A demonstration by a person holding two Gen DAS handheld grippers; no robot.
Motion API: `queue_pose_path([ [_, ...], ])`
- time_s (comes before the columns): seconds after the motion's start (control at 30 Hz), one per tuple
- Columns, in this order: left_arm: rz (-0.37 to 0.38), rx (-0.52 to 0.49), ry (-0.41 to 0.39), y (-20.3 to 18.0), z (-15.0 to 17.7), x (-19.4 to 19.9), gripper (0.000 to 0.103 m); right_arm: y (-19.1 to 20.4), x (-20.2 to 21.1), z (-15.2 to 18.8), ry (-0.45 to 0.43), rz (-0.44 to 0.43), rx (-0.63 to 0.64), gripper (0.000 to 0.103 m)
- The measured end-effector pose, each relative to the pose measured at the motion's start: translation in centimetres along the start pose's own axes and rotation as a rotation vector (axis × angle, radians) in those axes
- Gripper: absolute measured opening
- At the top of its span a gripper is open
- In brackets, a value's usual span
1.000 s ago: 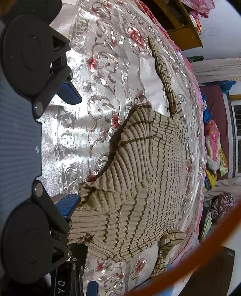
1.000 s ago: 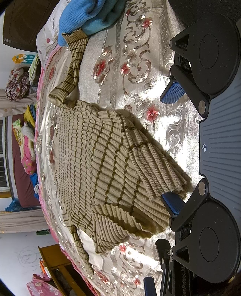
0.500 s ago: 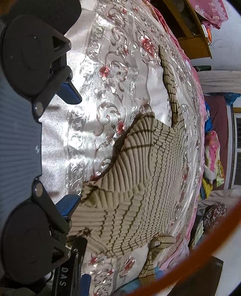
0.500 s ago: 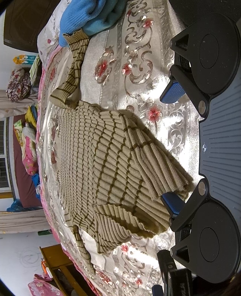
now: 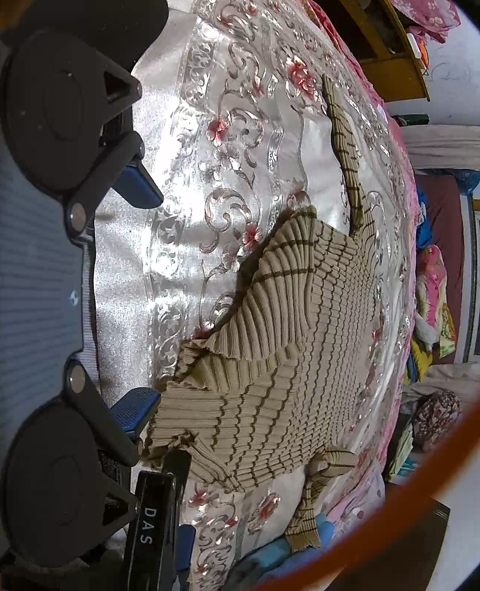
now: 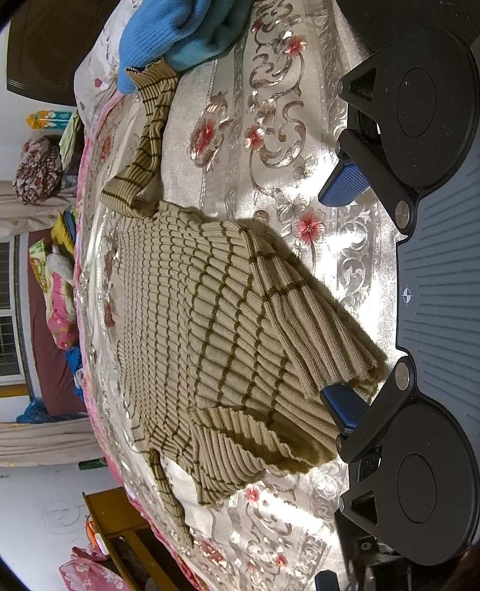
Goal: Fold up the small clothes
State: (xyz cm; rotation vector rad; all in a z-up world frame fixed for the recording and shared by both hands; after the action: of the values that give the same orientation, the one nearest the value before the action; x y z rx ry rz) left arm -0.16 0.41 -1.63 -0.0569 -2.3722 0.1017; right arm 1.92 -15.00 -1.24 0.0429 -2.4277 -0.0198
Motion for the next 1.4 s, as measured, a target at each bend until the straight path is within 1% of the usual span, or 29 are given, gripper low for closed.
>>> queue_pose_path([
  [0.1,-0.009,-0.011,-0.004,0.0,-0.2,-0.1,0.103,0.0,0.1,0.0,-0.002,-0.001,-0.001,0.103],
  [0.27,-0.02,0.026,-0.007,0.9,-0.4,-0.3,0.103,0.0,0.2,0.0,-0.007,-0.002,0.0,0.103],
  [0.5,-0.031,0.001,-0.011,0.6,-0.4,-0.4,0.103,0.1,0.2,0.0,-0.01,-0.003,0.002,0.102],
  [1.07,-0.043,0.016,-0.002,1.1,-0.2,-0.5,0.103,0.3,0.2,0.0,-0.012,-0.008,0.008,0.102],
  [1.4,-0.039,-0.024,-0.016,0.6,-0.9,-0.8,0.103,0.5,-0.3,-0.2,-0.012,-0.018,0.022,0.101],
])
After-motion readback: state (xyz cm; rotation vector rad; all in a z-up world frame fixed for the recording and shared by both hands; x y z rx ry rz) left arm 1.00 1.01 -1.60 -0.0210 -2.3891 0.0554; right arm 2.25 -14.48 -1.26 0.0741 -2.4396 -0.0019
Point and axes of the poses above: each gripper's, at about its wrist camera, not at the fingertips, and x roughly against the way its jaws point, y to its left, z to its underside, the point moved 4 cm from there along -x, roughly the way its jaws point, and after that the axes turned 3 degrees about -y, right-handed, at the moved point
